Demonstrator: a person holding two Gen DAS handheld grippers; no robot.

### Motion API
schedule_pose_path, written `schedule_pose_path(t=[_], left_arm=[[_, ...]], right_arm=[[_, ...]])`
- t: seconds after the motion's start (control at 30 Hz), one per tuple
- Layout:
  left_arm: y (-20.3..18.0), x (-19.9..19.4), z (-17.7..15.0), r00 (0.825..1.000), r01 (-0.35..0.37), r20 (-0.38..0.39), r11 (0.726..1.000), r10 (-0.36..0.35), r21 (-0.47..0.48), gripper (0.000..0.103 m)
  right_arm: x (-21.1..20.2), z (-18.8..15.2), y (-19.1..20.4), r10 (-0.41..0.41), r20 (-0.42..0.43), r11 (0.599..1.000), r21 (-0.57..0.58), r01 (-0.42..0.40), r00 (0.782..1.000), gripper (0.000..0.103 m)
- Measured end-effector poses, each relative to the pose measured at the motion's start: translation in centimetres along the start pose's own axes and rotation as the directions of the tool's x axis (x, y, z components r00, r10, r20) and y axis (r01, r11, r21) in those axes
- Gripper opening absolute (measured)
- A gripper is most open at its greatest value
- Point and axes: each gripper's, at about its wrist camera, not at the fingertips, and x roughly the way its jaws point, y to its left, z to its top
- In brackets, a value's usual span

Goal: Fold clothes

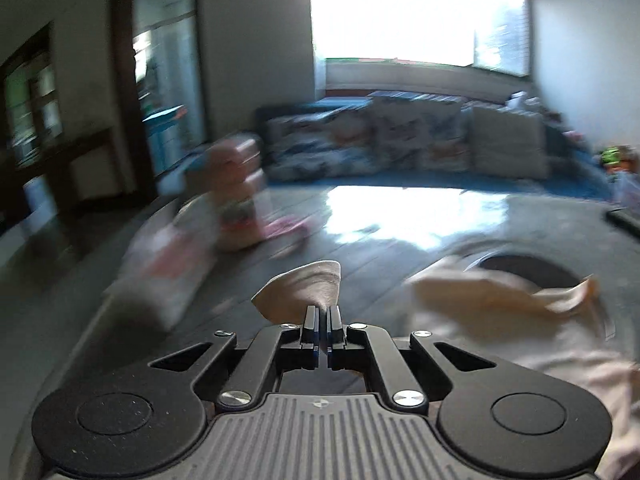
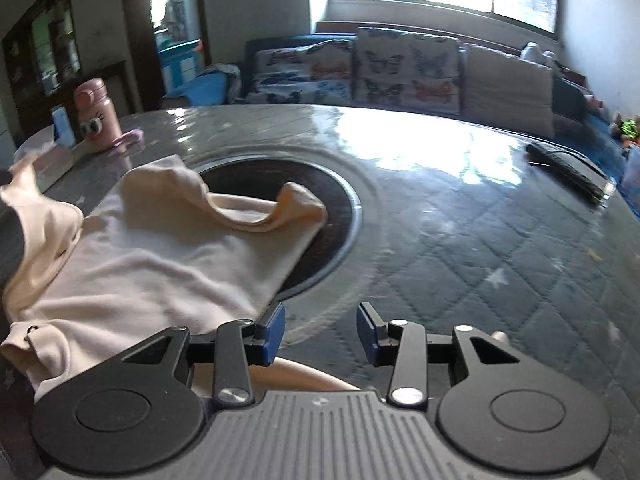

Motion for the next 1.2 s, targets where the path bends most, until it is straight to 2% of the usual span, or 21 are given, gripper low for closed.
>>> schedule_pose_path(t=[0.07, 0.17, 0.23, 0.37, 0.4, 0.47, 0.5, 0.57, 0.73, 0.9, 1.03, 1.13, 1.2], left_arm=[[1.8, 0.5, -1.2, 0.997, -0.059, -0.042, 0.998, 0.058, -0.005, 0.004], [3.8, 1.5, -2.5, 0.981, -0.162, -0.106, 0.987, 0.161, -0.001, 0.004], [4.9, 2.3, -2.6, 0.973, -0.192, -0.135, 0.981, 0.189, -0.010, 0.005], [4.6, 3.1, -1.7, 0.965, -0.224, -0.131, 0.974, 0.226, 0.028, 0.009], [4.2, 3.2, -1.3, 0.966, -0.222, -0.123, 0.974, 0.226, 0.042, 0.014], [3.3, 3.3, -0.5, 0.969, -0.216, -0.109, 0.974, 0.222, 0.067, 0.029], [3.0, 3.4, -0.1, 0.971, -0.211, -0.102, 0.975, 0.218, 0.077, 0.039], [2.4, 3.5, 0.5, 0.978, -0.178, -0.095, 0.980, 0.187, 0.093, 0.039], [-1.1, 5.1, 1.8, 0.994, -0.021, -0.100, 0.994, 0.032, 0.108, 0.039], [-5.3, 8.5, 2.9, 0.988, 0.092, -0.133, 0.986, -0.073, 0.141, 0.039], [-8.6, 11.2, 3.5, 0.974, 0.175, -0.173, 0.970, -0.146, 0.166, 0.039], [-10.7, 13.1, 3.9, 0.972, 0.191, -0.176, 0.960, -0.155, 0.207, 0.039], [-11.2, 14.2, 4.5, 0.976, 0.173, -0.166, 0.965, -0.141, 0.197, 0.039]], right_arm=[[0.4, 0.2, 0.4, 0.015, -0.011, 1.000, -0.008, -0.015, 1.000, 0.040], [1.0, 0.5, 0.9, 0.037, -0.029, 0.999, -0.020, -0.038, 0.999, 0.041], [1.4, 0.8, 1.0, 0.042, -0.039, 0.999, -0.025, -0.043, 0.998, 0.041], [2.3, 1.7, 1.0, 0.053, -0.049, 0.998, -0.035, -0.055, 0.997, 0.042], [2.5, 2.0, 0.9, 0.056, -0.051, 0.998, -0.033, -0.058, 0.997, 0.042], [3.1, 2.6, 0.8, 0.062, -0.055, 0.998, -0.028, -0.063, 0.997, 0.042], [3.4, 2.8, 0.8, 0.064, -0.056, 0.997, -0.030, -0.066, 0.996, 0.042], [3.9, 3.3, 0.8, 0.068, -0.059, 0.997, -0.035, -0.070, 0.996, 0.043], [5.6, 4.3, 1.1, 0.067, -0.074, 0.995, -0.068, -0.072, 0.995, 0.044], [7.5, 5.4, 1.0, 0.054, -0.088, 0.994, -0.090, -0.062, 0.995, 0.047], [9.4, 6.6, 0.7, 0.043, -0.097, 0.994, -0.097, -0.052, 0.994, 0.048], [10.5, 7.7, 0.6, 0.045, -0.090, 0.993, -0.108, -0.055, 0.995, 0.049], [10.8, 8.5, 0.3, 0.042, -0.057, 0.995, -0.093, -0.047, 0.997, 0.051]])
